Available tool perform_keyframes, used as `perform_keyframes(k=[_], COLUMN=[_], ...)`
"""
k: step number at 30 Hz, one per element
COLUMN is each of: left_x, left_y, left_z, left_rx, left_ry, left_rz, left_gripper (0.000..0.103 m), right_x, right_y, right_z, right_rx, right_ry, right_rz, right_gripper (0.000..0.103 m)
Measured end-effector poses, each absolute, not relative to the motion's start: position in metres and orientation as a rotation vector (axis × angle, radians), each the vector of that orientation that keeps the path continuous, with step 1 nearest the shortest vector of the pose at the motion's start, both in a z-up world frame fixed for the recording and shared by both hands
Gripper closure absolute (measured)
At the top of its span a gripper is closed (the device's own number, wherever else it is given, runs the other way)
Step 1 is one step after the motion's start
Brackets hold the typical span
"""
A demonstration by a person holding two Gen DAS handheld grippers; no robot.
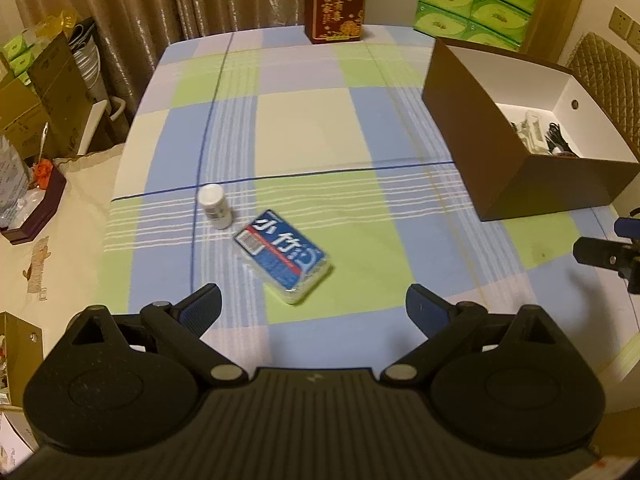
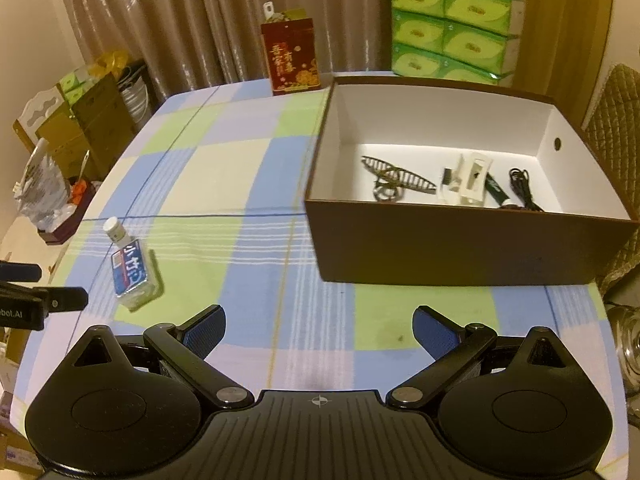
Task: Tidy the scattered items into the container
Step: 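Move both tools away from the box toward the pill bottle and floss box, then grasp the blue floss-pick box with the right gripper while the left grasps the white pill bottle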
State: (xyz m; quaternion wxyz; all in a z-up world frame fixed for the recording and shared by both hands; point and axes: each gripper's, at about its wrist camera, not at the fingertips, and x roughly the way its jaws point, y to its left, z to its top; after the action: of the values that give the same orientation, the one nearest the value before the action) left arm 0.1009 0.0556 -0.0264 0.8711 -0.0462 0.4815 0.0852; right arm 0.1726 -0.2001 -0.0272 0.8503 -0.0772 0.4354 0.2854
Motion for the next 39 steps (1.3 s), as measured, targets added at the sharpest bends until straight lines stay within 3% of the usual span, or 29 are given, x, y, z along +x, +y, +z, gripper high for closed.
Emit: perform_keyframes(k=[11,36,39], left_x=[0.092,0.092,0.095], left_y=[0.095,0.184,0.191], left_z=[-0.033,-0.099,-0.105], left_rx=[-0.097,-0.179,-0.183], left_ry=[1.006,1.130,1.144], left_rz=[0.208,0.283,0.292], left_gripper=[0.006,0.007,0.007], right_x=[0.159,0.150,0.147], right_y=[-0.151,-0.007,0.007], right_z=[-0.040,-0.125,-0.132], right_rx=[-0.189,-0.379,-0.428], right_ry=[0.935,0.985,0.958], right_rz=[0.654,0.963,0.993], right_gripper=[0.005,0.006,0.013])
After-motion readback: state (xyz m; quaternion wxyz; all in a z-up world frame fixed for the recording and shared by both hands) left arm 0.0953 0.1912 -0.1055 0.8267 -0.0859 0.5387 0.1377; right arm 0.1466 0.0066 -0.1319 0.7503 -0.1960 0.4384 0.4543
